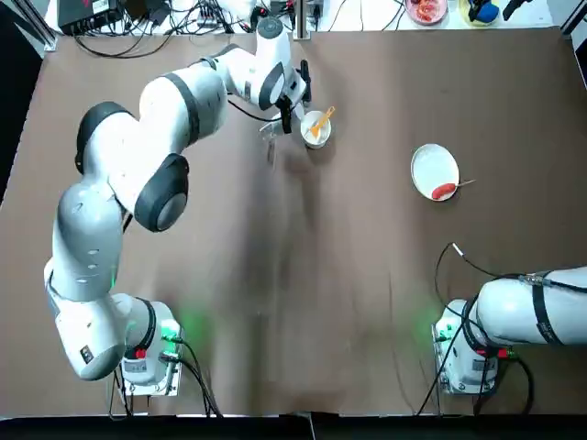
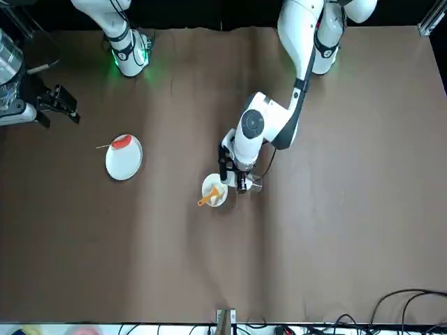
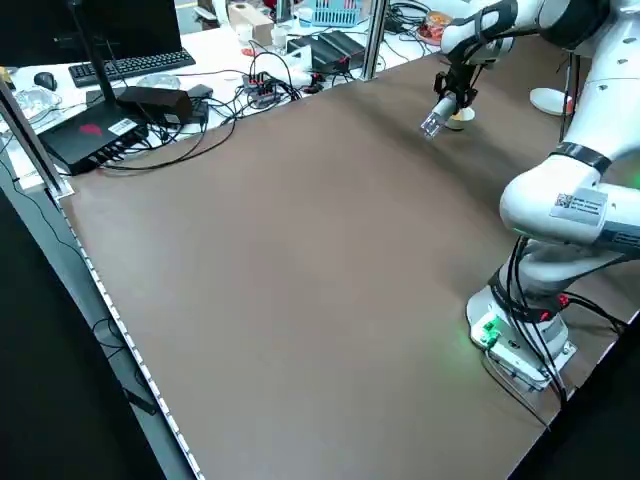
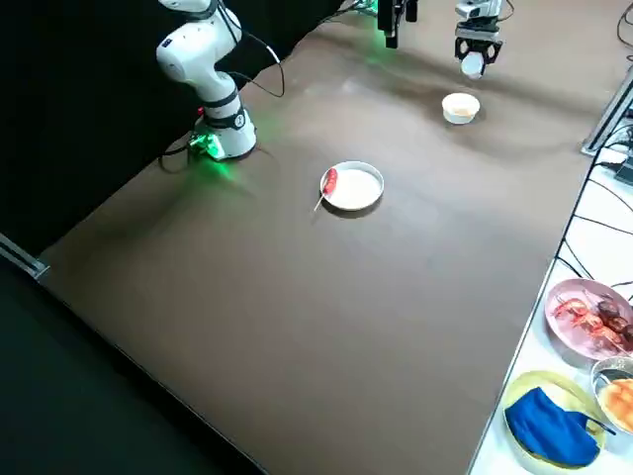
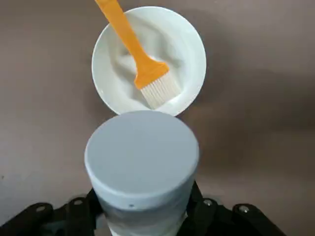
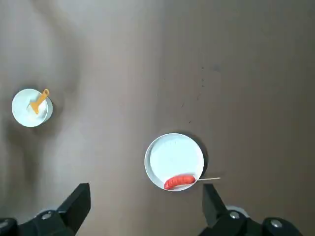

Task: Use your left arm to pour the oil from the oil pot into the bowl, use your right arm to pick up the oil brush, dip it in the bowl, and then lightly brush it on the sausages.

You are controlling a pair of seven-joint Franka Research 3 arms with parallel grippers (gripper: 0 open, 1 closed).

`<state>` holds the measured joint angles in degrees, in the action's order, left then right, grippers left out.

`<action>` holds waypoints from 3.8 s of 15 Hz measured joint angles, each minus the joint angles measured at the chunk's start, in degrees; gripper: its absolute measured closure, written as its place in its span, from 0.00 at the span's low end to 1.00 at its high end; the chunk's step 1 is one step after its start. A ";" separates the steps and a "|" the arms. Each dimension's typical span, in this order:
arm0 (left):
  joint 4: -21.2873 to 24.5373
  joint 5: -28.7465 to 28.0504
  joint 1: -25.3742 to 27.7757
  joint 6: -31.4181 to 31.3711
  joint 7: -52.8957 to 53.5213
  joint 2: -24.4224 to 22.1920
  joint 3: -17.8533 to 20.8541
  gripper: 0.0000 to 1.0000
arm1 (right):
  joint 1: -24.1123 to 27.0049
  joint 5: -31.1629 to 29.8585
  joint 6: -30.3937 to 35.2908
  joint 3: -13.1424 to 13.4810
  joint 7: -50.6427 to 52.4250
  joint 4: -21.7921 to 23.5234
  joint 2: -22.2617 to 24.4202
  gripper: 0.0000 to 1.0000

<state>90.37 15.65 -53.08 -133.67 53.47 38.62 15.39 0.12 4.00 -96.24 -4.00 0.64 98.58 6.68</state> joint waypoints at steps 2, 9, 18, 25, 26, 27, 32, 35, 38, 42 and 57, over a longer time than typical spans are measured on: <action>-0.81 -0.12 -0.44 0.03 -0.15 1.02 0.03 0.35 | 0.00 0.00 0.01 0.00 0.00 0.00 0.00 0.00; -1.82 -0.96 -0.86 0.17 -1.24 2.27 0.16 0.35 | 0.00 0.00 0.02 0.00 0.00 0.00 0.00 0.00; -2.84 -1.12 0.53 0.18 -1.26 2.01 0.45 0.35 | -0.89 0.00 0.03 -0.12 0.02 0.00 0.00 0.00; -3.42 -1.11 16.84 4.86 3.49 -2.61 -7.40 0.35 | -0.89 -0.04 0.00 -0.10 0.02 0.12 -0.13 0.00; -3.42 -1.11 22.57 5.66 3.74 -3.90 -11.81 0.35 | -1.01 -0.04 0.00 -0.10 0.02 0.13 -0.31 0.00; -3.43 -1.11 25.38 5.82 3.77 -4.25 -14.15 0.35 | -1.29 -0.04 0.00 -0.10 0.03 0.14 -0.39 0.00; -3.46 -1.20 41.29 7.39 5.32 -5.96 -25.90 0.35 | -3.63 -0.04 -0.32 -0.21 0.02 0.15 -0.98 0.00; -3.45 -1.23 50.59 11.19 8.97 -6.37 -31.13 0.35 | -4.17 -0.04 -1.78 -0.22 0.02 0.16 -1.45 0.00; -3.33 -1.24 60.22 13.45 13.87 -6.33 -36.50 0.35 | -5.10 -0.82 -1.73 -0.24 0.02 0.17 -1.81 0.00; -2.72 -0.83 72.05 14.38 21.24 -3.95 -42.09 0.35 | -5.70 -6.55 0.71 -0.22 0.02 0.19 -1.90 0.00; -2.76 25.87 94.35 25.95 50.31 3.25 -44.27 0.35 | -11.40 0.60 -2.70 -0.18 1.33 0.49 -12.28 0.00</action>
<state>87.61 41.52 41.27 -107.73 103.78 41.86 -28.88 -11.28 4.60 -98.94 -4.18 1.98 99.07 -5.60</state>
